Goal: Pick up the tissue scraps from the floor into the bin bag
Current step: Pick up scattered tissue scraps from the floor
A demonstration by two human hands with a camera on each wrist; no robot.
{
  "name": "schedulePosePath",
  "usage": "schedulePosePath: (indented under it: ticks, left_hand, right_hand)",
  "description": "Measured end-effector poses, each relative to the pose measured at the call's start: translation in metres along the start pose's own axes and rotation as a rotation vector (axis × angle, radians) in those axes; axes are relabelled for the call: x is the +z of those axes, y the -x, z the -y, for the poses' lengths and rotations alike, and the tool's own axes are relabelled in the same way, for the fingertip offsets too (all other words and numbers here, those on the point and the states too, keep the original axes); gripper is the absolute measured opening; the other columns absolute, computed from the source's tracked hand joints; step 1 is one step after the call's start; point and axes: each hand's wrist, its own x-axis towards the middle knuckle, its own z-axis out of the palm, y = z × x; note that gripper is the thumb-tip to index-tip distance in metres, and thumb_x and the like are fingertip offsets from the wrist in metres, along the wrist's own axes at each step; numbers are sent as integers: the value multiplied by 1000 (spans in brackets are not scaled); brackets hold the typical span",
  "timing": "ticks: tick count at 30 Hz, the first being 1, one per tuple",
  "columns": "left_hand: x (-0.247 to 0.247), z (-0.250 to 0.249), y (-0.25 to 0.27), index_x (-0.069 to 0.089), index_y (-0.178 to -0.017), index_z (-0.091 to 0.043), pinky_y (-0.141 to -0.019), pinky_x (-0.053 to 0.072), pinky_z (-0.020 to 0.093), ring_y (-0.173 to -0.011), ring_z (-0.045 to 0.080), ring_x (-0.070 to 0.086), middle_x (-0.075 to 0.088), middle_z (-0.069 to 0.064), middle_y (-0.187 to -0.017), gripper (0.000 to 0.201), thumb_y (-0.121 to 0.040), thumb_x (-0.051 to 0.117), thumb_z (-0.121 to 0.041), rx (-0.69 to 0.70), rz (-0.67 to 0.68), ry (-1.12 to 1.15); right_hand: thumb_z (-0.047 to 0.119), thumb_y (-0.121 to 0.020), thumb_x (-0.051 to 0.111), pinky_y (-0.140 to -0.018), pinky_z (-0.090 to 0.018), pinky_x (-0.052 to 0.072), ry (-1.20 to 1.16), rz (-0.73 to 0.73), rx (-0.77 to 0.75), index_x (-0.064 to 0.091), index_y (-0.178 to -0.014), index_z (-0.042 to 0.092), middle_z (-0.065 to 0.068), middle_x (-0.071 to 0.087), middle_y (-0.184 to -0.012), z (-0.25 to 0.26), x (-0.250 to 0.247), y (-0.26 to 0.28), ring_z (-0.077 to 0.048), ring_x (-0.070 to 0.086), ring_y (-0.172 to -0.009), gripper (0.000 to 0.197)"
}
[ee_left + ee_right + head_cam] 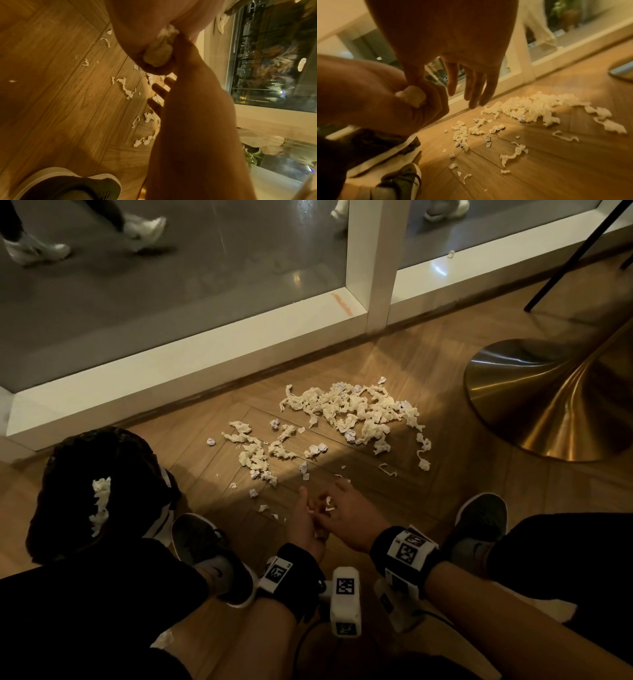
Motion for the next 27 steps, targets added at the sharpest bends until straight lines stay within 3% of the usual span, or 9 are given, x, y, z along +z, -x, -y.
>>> schedulePosePath:
  ticks: [2,4,5,8,11,16,20,22,27]
  left_hand:
    - [-5,-4,-6,51,-66,-15,-40,37,17,-43,8,52,56,-4,-50,45,-97,40,-46,-15,-13,1]
    - [-12,-9,-12,50,-68,-15,-45,38,19,-46,9,47,50,-3,-51,41,-96,42,-45,-76,-5,39]
    - [-16,-11,-15,50,-71,-14,-42,37,19,-44,9,46,48,-2,-51,38,-97,43,-41,-117,15,24]
    - [-18,-12,-15,53,-78,-12,-39,43,18,-43,11,56,57,1,-53,23,-96,45,-24,-189,58,-67]
    - [-14,-9,-12,57,-81,-10,-52,50,23,-57,13,63,63,3,-64,11,-86,53,-19,-223,128,-116]
    - [-12,-2,-9,61,-72,-5,-43,50,20,-51,16,65,63,9,-61,36,-98,45,-25,-269,134,-34]
    - [-7,3,-3,62,-94,-6,-55,55,26,-70,18,67,66,12,-84,26,-98,42,-21,-188,115,-67]
    - [-5,5,1,63,-94,-8,-53,54,25,-70,17,66,68,11,-80,24,-99,41,-17,-104,106,-144]
    - [1,8,13,61,-87,-6,-46,44,24,-57,14,61,63,9,-75,20,-97,47,-16,76,87,-617]
  right_hand:
    - [46,-87,58,-85,-39,50,-4,29,-90,51,-116,24,2,44,-120,2,-2,3,-16,54,-98,37]
    - [43,-83,65,-86,-35,50,-82,107,-155,49,-119,28,5,43,-123,4,-8,5,-12,53,-100,43]
    - [41,-81,69,-87,-31,49,-92,153,-181,48,-122,29,6,43,-125,4,-10,5,-11,53,-103,47]
    - [35,-76,75,-93,-26,46,-15,203,-235,50,-127,26,6,45,-127,6,-17,3,-10,52,-107,57]
    - [39,-73,76,-84,-27,47,124,152,-215,55,-119,22,4,52,-117,9,-24,0,-11,53,-100,53]
    - [44,-73,72,-73,-30,47,295,97,-196,55,-106,22,6,54,-104,11,-19,1,-12,52,-89,43]
    - [31,-79,61,-74,-36,50,239,64,-154,58,-95,19,4,52,-99,12,-19,-1,-15,53,-88,20]
    - [27,-77,63,-73,-35,49,183,70,-101,56,-91,19,4,51,-97,11,-18,-2,-15,51,-85,18]
    - [22,-66,74,-69,-34,50,64,120,53,46,-96,21,4,54,-92,3,-27,-5,-15,54,-82,41]
